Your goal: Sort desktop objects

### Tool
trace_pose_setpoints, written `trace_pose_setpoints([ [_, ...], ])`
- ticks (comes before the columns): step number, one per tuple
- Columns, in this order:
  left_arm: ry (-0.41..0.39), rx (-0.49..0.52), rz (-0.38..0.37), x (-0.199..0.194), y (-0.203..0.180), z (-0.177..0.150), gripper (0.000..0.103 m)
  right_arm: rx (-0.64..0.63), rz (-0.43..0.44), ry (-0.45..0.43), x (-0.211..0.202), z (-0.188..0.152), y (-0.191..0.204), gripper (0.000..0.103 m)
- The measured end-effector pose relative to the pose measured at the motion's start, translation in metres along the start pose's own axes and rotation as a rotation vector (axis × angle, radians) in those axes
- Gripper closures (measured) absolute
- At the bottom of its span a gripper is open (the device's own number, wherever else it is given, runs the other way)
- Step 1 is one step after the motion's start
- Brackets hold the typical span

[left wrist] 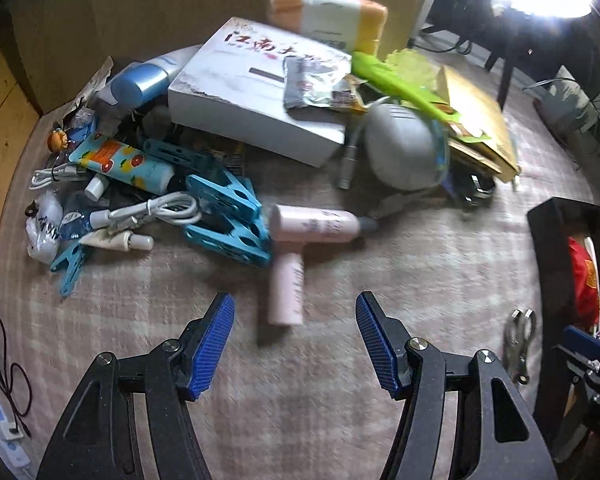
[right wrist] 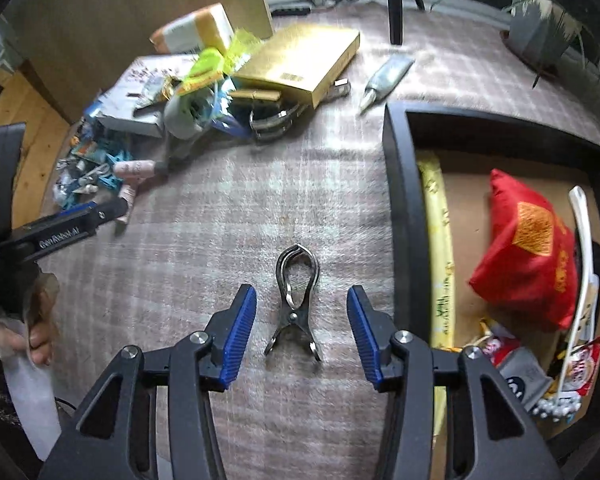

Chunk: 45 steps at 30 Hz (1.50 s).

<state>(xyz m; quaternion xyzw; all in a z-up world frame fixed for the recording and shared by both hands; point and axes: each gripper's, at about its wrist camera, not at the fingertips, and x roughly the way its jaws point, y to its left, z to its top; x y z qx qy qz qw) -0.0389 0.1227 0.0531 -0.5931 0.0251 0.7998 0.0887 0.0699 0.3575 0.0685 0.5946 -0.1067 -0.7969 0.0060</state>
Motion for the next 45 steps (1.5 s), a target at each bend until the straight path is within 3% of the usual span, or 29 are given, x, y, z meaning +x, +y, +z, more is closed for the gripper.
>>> trace_pose_setpoints([
  [4, 0.028, 0.004, 0.011, 0.013, 0.003, 0.005, 0.044, 0.015, -0.013, 0.030, 0.016, 0.003, 0.002, 0.056],
  [5, 0.035, 0.005, 0.014, 0.016, 0.002, 0.006, 0.047, 0.016, -0.016, 0.034, 0.019, 0.004, 0.003, 0.056],
  [7, 0.057, 0.006, 0.018, 0.024, 0.002, 0.007, 0.066, 0.019, -0.029, 0.044, 0.025, 0.006, 0.004, 0.057],
  [12, 0.056, 0.004, 0.021, 0.030, 0.001, 0.008, 0.068, 0.023, -0.046, 0.066, 0.035, 0.009, 0.003, 0.057],
  [15, 0.040, 0.002, 0.033, 0.031, 0.002, 0.010, 0.079, 0.019, -0.050, 0.080, 0.041, 0.010, 0.003, 0.057],
  [18, 0.024, -0.007, 0.028, 0.030, 0.005, 0.006, 0.082, 0.005, -0.054, 0.088, 0.047, 0.009, 0.004, 0.066],
  [19, 0.021, -0.004, 0.029, 0.029, 0.005, 0.003, 0.084, 0.000, -0.056, 0.093, 0.049, 0.009, 0.004, 0.076],
  [22, 0.015, 0.005, 0.033, 0.026, 0.004, -0.010, 0.084, -0.032, -0.078, 0.078, 0.049, 0.005, 0.006, 0.079],
  [30, 0.005, -0.034, -0.012, 0.012, -0.003, -0.044, 0.085, -0.024, -0.035, 0.014, 0.029, -0.004, 0.004, 0.080],
  [39, -0.043, -0.064, -0.062, -0.029, -0.028, -0.090, 0.085, -0.024, 0.001, -0.068, -0.008, -0.008, -0.017, 0.080],
  [45, -0.099, -0.024, -0.090, -0.062, -0.065, -0.083, 0.085, -0.005, -0.003, -0.125, -0.032, -0.006, -0.033, 0.080],
])
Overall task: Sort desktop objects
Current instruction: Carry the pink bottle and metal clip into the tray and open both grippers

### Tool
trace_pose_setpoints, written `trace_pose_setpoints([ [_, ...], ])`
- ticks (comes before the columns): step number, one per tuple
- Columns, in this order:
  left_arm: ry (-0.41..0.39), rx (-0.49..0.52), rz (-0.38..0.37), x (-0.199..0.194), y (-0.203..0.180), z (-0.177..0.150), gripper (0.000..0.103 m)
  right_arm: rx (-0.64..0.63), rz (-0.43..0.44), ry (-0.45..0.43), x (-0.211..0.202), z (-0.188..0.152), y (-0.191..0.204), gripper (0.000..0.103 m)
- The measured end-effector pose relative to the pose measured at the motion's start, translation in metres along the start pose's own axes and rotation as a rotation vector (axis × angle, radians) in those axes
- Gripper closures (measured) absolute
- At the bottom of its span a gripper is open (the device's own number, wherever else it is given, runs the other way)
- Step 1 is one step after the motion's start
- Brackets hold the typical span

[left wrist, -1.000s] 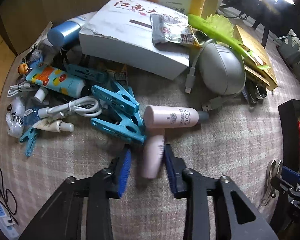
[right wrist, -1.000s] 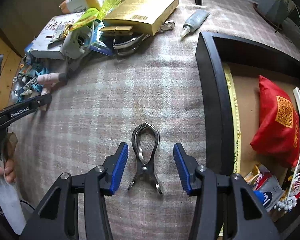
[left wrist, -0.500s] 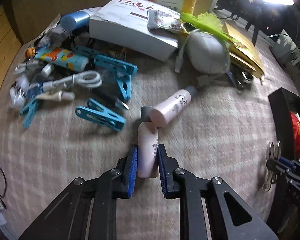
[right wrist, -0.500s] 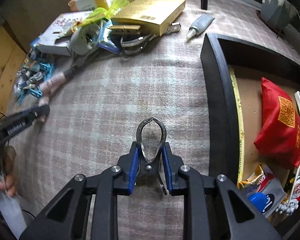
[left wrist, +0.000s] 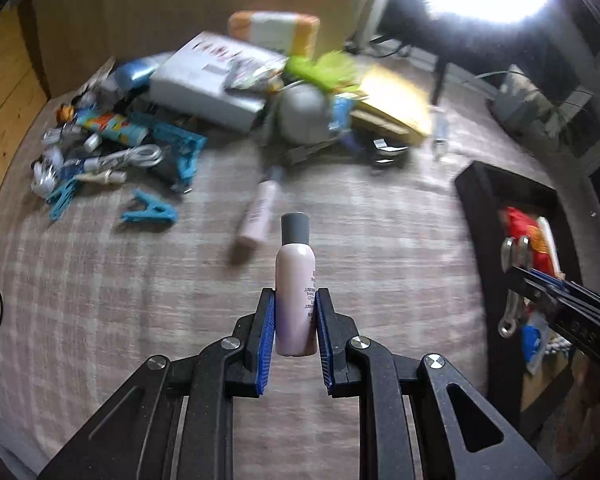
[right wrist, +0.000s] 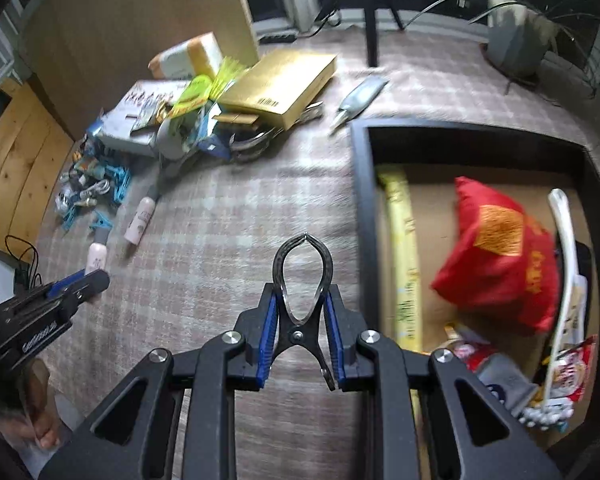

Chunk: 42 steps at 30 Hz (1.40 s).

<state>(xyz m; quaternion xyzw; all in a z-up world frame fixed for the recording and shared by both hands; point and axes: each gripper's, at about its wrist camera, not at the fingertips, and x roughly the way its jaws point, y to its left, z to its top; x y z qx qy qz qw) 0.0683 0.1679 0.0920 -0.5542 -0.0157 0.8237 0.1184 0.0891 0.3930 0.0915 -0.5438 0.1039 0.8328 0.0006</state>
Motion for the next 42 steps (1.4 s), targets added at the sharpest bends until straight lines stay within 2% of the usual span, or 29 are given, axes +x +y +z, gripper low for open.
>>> trace_pose_setpoints([
  [1, -0.007, 0.010, -0.008, -0.006, 0.003, 0.010, 0.085, 0.002, -0.006, -0.008, 0.000, 0.002, -0.004, 0.080],
  [6, -0.029, 0.077, -0.060, -0.012, -0.053, 0.019, 0.085, 0.039, -0.042, -0.061, -0.024, 0.002, -0.041, 0.080],
  [18, -0.020, 0.299, -0.207, -0.018, -0.194, 0.003, 0.084, 0.197, -0.138, -0.119, -0.073, -0.026, -0.149, 0.080],
  [25, -0.011, 0.370, -0.256, -0.016, -0.233, -0.006, 0.084, 0.235, -0.177, -0.135, -0.085, -0.036, -0.177, 0.080],
  [26, -0.002, 0.378, -0.269, -0.015, -0.235, -0.007, 0.082, 0.236, -0.179, -0.141, -0.087, -0.037, -0.178, 0.077],
  [28, 0.006, 0.367, -0.270, -0.015, -0.236, -0.006, 0.062, 0.231, -0.191, -0.135, -0.089, -0.037, -0.178, 0.067],
  [29, -0.005, 0.360, -0.268, -0.016, -0.233, -0.005, 0.061, 0.228, -0.198, -0.139, -0.090, -0.036, -0.176, 0.063],
  [35, -0.037, 0.291, -0.197, -0.021, -0.195, 0.010, 0.061, 0.207, -0.174, -0.145, -0.089, -0.030, -0.155, 0.063],
  [42, -0.051, 0.144, -0.076, -0.022, -0.105, 0.036, 0.061, 0.150, -0.112, -0.128, -0.073, -0.014, -0.102, 0.063],
])
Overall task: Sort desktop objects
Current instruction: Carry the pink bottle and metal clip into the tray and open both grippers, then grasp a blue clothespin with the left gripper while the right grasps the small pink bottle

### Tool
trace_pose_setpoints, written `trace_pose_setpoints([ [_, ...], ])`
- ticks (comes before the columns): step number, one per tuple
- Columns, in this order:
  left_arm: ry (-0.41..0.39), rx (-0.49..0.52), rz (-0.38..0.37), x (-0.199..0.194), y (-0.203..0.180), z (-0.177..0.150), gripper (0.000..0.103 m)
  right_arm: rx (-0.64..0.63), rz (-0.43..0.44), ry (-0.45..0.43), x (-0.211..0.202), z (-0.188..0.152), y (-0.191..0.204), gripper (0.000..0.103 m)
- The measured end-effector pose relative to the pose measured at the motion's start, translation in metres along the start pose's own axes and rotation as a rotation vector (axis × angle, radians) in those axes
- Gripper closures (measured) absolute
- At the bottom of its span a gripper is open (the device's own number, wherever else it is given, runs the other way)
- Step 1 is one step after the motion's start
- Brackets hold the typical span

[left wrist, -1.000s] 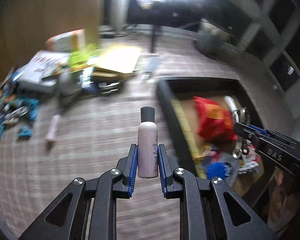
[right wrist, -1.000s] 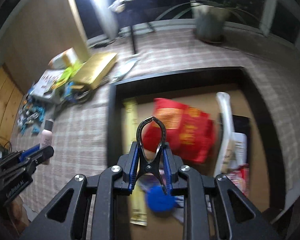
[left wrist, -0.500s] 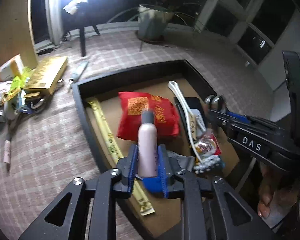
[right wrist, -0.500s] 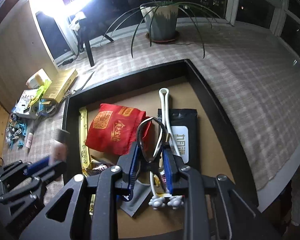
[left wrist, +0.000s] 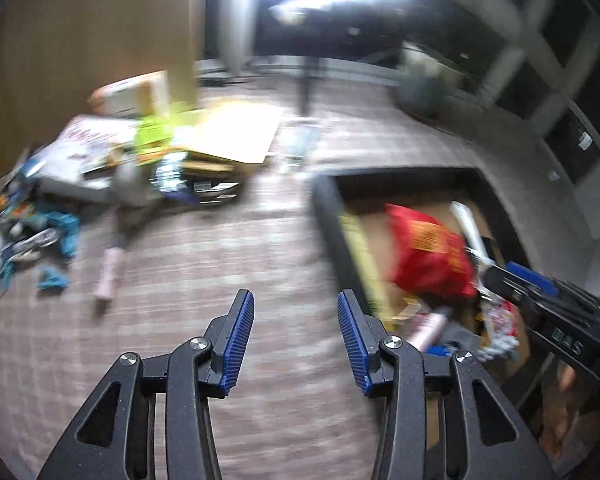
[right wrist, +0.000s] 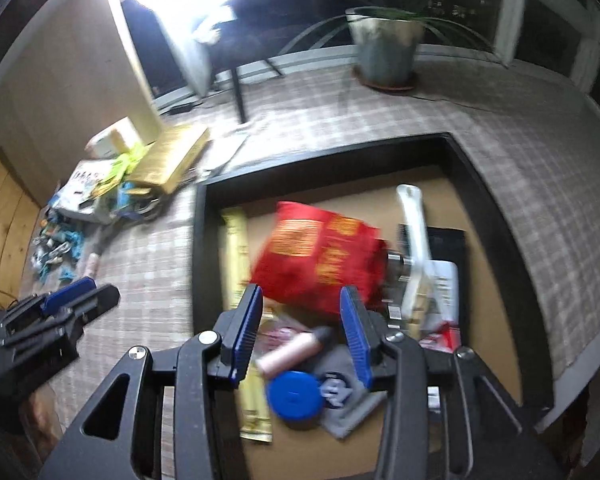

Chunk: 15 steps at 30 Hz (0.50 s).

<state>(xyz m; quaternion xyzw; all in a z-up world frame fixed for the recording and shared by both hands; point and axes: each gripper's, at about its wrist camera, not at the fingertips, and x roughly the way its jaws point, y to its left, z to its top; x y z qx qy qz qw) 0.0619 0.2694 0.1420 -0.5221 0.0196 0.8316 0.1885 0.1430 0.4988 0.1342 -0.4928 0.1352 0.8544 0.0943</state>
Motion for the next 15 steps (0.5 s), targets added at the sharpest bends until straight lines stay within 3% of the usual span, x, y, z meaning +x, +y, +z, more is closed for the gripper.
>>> trace_pose_setpoints([
  [6, 0.004, -0.154, 0.100, -0.003, 0.096, 0.003, 0.061, -0.073, 0.066, 0.025, 0.020, 0.009, 0.070, 0.063],
  [15, 0.050, -0.321, 0.178, 0.013, 0.209, -0.002, 0.061, -0.148, 0.154, 0.093, 0.060, 0.021, 0.169, 0.063],
])
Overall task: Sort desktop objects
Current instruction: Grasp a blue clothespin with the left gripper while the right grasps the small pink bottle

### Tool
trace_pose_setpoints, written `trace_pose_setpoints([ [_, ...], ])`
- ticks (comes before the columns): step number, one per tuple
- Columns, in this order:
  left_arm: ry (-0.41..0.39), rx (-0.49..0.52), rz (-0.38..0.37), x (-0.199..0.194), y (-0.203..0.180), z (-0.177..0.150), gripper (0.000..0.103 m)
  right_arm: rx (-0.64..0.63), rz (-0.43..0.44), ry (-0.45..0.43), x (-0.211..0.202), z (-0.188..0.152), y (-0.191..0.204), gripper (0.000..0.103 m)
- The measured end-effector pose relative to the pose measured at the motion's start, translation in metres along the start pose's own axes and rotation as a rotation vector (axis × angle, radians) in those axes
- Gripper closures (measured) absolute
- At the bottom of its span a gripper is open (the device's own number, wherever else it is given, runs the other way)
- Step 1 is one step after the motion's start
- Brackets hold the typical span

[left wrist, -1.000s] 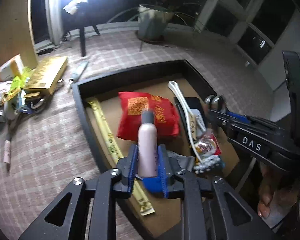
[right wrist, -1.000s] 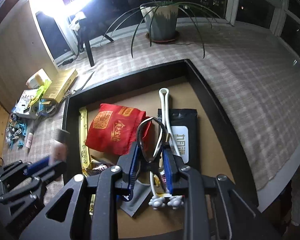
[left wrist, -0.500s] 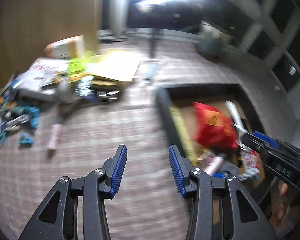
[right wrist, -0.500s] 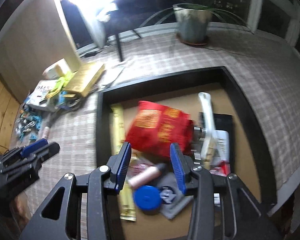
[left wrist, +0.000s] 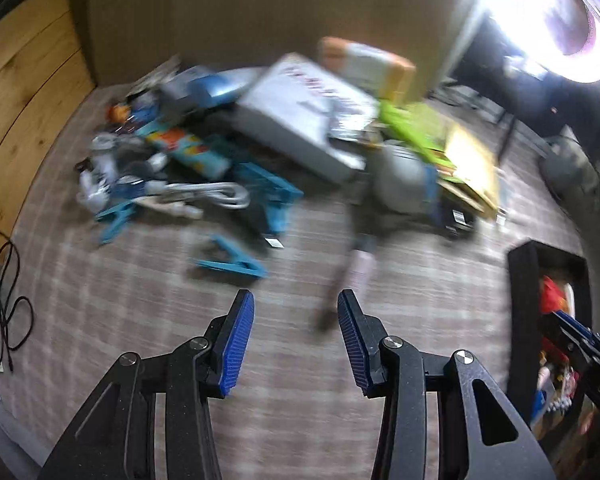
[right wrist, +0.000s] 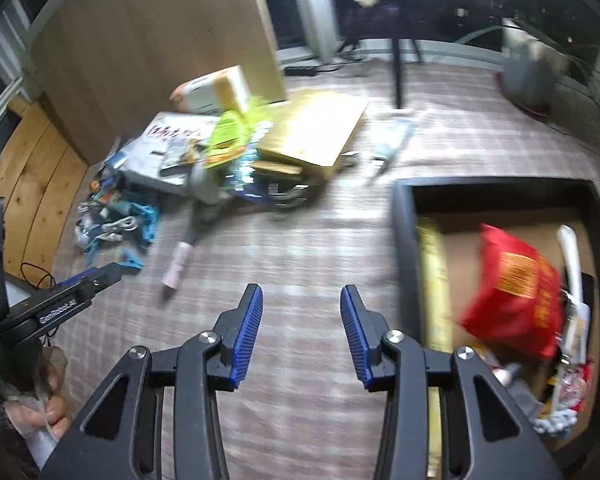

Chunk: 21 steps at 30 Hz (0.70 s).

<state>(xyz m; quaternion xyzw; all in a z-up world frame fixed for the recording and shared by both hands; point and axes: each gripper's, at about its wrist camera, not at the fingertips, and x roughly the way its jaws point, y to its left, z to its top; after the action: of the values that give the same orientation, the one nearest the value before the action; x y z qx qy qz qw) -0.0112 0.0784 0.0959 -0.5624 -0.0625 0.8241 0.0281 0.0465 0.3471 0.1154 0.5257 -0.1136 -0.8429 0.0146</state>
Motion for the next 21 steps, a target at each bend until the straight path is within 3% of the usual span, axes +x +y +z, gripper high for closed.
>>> trace_pose_setpoints([
  [9, 0.062, -0.127, -0.013, 0.034, 0.053, 0.026, 0.061, -0.061, 0.036, 0.068, 0.046, 0.017, 0.061, 0.063],
  [21, 0.116, -0.136, 0.029, 0.075, 0.048, 0.031, 0.062, -0.104, 0.049, 0.178, 0.107, 0.030, 0.104, 0.063],
])
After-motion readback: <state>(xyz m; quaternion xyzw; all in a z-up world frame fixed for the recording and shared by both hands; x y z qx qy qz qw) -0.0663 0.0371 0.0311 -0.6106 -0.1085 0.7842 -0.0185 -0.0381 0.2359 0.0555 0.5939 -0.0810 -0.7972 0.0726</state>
